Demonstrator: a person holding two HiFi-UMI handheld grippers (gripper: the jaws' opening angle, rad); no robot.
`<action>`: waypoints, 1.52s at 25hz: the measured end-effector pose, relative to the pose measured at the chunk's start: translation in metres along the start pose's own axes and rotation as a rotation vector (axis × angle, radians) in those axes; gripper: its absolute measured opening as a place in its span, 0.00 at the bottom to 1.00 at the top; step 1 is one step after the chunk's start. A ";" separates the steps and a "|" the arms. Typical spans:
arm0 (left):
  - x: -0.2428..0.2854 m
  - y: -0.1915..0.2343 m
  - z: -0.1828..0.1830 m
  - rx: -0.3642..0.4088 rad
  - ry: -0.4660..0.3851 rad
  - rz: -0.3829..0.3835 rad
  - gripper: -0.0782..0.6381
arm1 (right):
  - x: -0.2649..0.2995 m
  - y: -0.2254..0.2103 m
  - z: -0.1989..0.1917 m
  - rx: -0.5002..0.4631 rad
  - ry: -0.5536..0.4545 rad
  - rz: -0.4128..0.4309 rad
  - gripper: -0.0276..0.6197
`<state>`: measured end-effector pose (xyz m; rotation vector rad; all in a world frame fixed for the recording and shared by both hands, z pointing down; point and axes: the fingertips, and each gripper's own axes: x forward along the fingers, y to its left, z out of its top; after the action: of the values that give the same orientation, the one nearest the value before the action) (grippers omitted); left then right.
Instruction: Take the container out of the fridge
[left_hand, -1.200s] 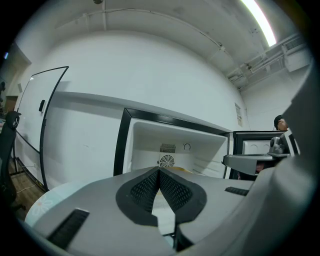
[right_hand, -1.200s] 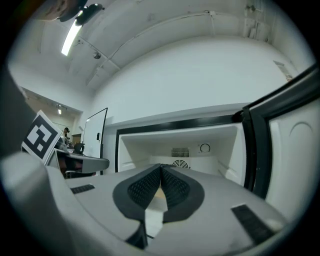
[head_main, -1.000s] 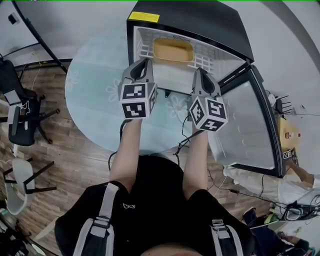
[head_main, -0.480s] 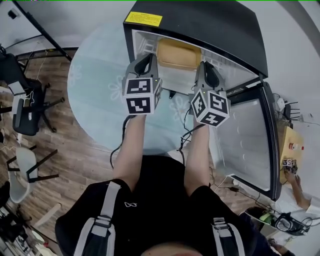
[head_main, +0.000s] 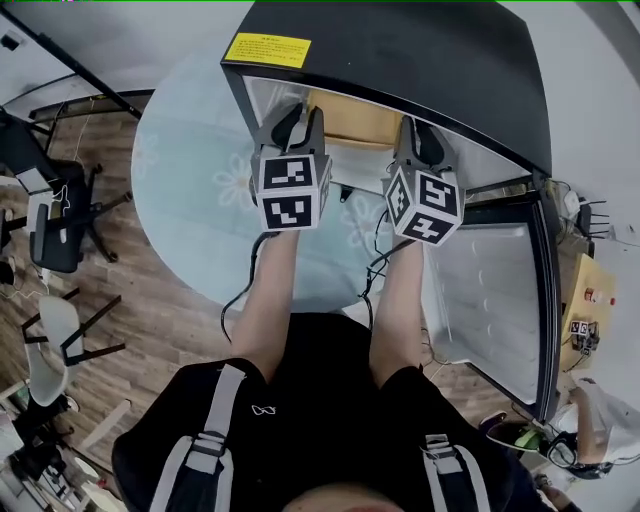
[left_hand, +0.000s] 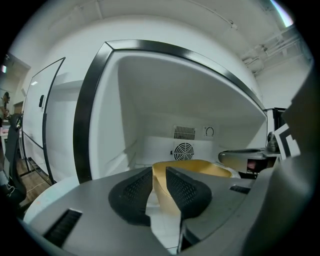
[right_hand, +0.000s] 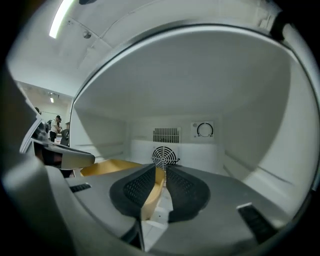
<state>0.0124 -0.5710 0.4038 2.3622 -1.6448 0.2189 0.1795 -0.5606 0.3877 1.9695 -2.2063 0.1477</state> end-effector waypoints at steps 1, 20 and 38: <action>0.002 0.001 -0.001 0.002 0.003 0.003 0.24 | 0.004 0.000 -0.002 -0.001 0.008 0.004 0.15; -0.001 -0.005 -0.020 -0.021 0.051 -0.063 0.16 | -0.005 0.013 -0.030 0.068 0.061 0.084 0.15; -0.077 -0.030 0.020 0.042 -0.078 -0.086 0.15 | -0.080 0.021 0.013 0.079 -0.114 0.098 0.10</action>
<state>0.0130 -0.4977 0.3603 2.4960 -1.5832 0.1486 0.1660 -0.4829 0.3599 1.9565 -2.4056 0.1405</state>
